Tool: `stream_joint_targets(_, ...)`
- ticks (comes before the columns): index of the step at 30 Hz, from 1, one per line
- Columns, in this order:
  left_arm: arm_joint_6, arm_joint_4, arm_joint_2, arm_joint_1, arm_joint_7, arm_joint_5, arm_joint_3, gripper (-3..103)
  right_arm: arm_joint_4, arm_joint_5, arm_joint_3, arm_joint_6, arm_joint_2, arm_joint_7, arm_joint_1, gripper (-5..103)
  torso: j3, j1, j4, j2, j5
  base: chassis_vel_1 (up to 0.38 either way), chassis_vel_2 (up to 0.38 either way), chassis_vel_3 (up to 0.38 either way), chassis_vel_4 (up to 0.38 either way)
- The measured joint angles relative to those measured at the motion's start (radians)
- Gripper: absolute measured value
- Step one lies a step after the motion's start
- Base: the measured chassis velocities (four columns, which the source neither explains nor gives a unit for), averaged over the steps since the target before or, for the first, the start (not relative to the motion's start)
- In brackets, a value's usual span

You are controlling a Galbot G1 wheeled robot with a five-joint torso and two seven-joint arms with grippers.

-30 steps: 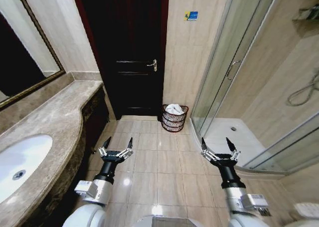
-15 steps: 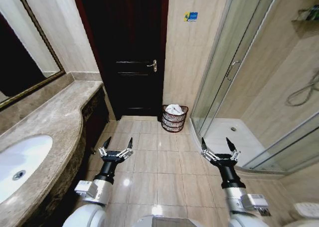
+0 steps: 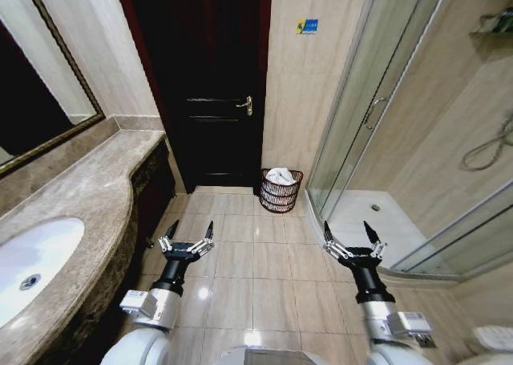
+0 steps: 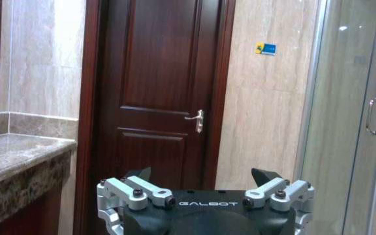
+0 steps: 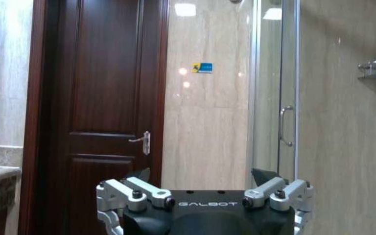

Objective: Discard the used towel into the hamper.

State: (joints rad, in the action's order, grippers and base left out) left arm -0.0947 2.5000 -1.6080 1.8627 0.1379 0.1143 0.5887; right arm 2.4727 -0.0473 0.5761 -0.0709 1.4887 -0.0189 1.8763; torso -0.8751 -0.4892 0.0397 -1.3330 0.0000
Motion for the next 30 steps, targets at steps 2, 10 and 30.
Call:
stream_joint_targets(2,0.000,0.000,0.000,0.000,0.000,0.000,0.000,100,0.000,0.000,0.000,0.000,0.000,0.000,0.000,100,0.000,0.000,0.0000,0.000,0.0000,0.000,0.000,0.000,0.000)
stream_joint_targets(10,0.000,0.000,0.000,0.000,0.000,0.000,0.000,100,0.000,0.000,0.000,0.000,0.000,0.000,0.000,100,0.000,0.000,0.0000,0.000,0.0000,0.000,0.000,0.000,0.000)
stream_joint_targets(30,0.000,0.000,0.000,0.000,0.000,0.000,0.000,100,0.000,0.000,0.000,0.000,0.000,0.000,0.000,100,0.000,0.000,0.0000,0.000,0.0000,0.000,0.000,0.000,0.000)
